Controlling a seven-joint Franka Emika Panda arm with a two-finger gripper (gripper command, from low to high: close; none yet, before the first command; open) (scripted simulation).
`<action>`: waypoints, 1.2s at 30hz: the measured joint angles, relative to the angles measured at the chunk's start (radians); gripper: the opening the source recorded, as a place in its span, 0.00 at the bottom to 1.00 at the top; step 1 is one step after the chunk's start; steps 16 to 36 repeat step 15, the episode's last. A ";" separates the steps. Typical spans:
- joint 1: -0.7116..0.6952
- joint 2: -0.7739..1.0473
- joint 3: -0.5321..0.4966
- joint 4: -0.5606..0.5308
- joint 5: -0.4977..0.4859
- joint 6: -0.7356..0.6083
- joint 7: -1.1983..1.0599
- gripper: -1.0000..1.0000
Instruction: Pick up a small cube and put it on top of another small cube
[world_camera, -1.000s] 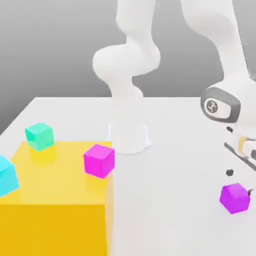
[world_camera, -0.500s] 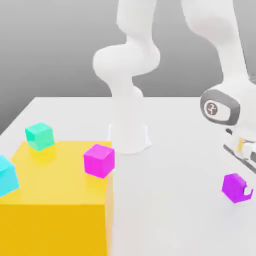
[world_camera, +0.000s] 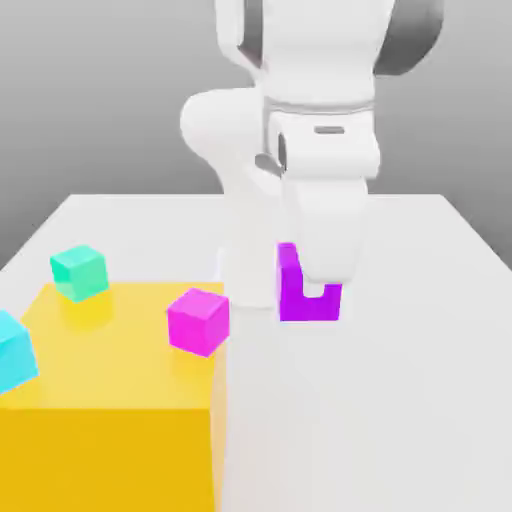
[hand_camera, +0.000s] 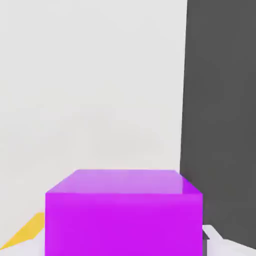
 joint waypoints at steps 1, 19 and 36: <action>-0.016 -0.008 -0.018 -0.003 -0.006 -0.005 -0.014 0.00; -0.033 -0.006 -0.038 -0.020 -0.012 0.013 -0.029 1.00; -0.033 -0.006 -0.038 -0.020 -0.012 0.013 -0.029 1.00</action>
